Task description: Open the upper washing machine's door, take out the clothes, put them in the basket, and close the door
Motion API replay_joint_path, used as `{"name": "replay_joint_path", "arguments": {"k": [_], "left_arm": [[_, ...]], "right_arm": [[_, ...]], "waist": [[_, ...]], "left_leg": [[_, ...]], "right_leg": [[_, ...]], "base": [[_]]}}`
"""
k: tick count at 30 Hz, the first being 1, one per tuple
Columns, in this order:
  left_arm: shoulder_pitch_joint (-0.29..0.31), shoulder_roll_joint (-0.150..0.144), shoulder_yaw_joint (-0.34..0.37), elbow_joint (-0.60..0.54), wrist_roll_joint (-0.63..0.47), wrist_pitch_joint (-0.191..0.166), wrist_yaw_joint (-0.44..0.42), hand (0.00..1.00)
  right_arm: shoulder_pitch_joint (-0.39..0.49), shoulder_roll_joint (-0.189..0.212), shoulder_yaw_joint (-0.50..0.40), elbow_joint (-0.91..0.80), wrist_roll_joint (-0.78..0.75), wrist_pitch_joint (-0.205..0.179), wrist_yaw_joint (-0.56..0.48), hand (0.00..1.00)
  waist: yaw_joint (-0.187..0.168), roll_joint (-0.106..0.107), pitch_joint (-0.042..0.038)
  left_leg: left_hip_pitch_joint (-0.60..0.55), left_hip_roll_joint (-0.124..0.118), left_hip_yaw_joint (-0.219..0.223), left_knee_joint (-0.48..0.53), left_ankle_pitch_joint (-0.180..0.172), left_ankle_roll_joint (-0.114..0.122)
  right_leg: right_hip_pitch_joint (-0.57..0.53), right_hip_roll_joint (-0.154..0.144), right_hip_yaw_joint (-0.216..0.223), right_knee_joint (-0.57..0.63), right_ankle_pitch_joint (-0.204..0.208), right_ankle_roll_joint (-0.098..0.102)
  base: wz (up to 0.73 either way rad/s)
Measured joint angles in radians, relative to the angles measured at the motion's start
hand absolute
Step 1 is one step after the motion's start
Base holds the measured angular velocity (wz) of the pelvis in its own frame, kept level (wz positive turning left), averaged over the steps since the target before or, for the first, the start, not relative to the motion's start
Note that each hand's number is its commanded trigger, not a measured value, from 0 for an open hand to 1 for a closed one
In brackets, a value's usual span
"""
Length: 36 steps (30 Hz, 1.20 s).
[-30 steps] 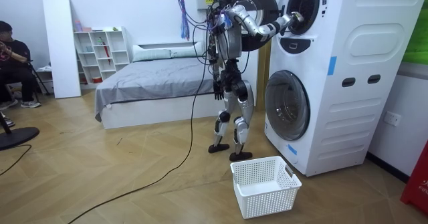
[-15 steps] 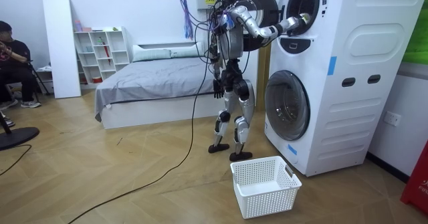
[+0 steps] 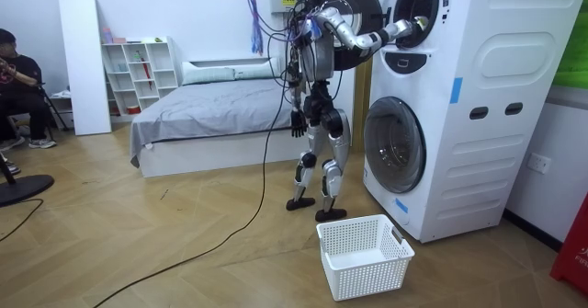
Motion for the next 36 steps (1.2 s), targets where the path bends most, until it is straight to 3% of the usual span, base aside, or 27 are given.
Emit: {"name": "replay_joint_path", "arguments": {"k": [7,16,20,23,25,30,36], "left_arm": [[0.0,-0.011,0.0,0.0,0.0,0.017,0.004,0.0],[0.006,-0.008,0.001,-0.001,-0.001,0.025,0.005,0.0],[0.014,-0.008,0.003,0.002,-0.02,0.022,0.005,0.0],[0.014,-0.006,0.022,0.001,-0.021,0.011,0.004,0.0],[0.014,-0.002,0.03,0.001,-0.021,0.004,0.004,0.0],[0.017,0.013,0.021,-0.002,-0.053,0.004,0.005,0.0],[0.013,0.023,0.017,-0.023,-0.057,0.003,0.023,0.0]], "right_arm": [[0.0,0.0,0.0,0.0,0.004,0.003,0.001,0.0],[0.0,-0.014,0.0,0.009,0.128,0.044,0.008,0.0],[0.0,-0.042,0.0,0.006,0.183,0.055,0.04,0.0],[0.0,-0.078,-0.007,0.02,0.3,0.068,0.056,0.0],[0.0,-0.1,-0.078,0.025,0.409,0.067,0.052,0.0],[-0.002,-0.124,-0.175,0.06,0.552,0.063,0.026,0.0],[0.0,-0.124,-0.171,0.047,0.572,0.062,0.036,0.0]], "waist": [[-0.004,0.005,-0.0041],[-0.009,0.003,-0.0049],[-0.016,-0.005,-0.0069],[-0.02,-0.023,-0.005],[-0.021,-0.036,-0.0094],[-0.028,-0.05,-0.0035],[-0.046,-0.034,0.0022]], "left_leg": [[-0.002,0.0,-0.001,-0.001,0.0,0.0],[0.0,0.0,-0.002,-0.003,0.0,0.001],[0.0,0.001,0.001,-0.001,0.0,0.0],[0.0,0.001,0.003,0.001,0.001,0.0],[0.004,0.002,0.002,0.0,0.001,0.0],[0.032,0.004,0.002,-0.001,0.0,0.001],[0.029,0.004,0.003,-0.018,-0.006,0.003]], "right_leg": [[0.0,-0.001,-0.003,0.0,-0.002,0.002],[0.003,-0.001,-0.001,0.001,-0.009,0.006],[-0.002,0.0,-0.001,0.003,-0.011,0.004],[-0.001,0.0,-0.003,0.001,-0.012,0.004],[0.005,0.0,-0.004,-0.001,-0.013,0.004],[0.041,0.004,-0.004,-0.019,-0.015,0.005],[0.032,0.005,-0.003,-0.016,-0.015,0.007]], "base": [[0.01],[0.01],[0.0],[0.0],[0.0],[0.0],[0.02]]}}
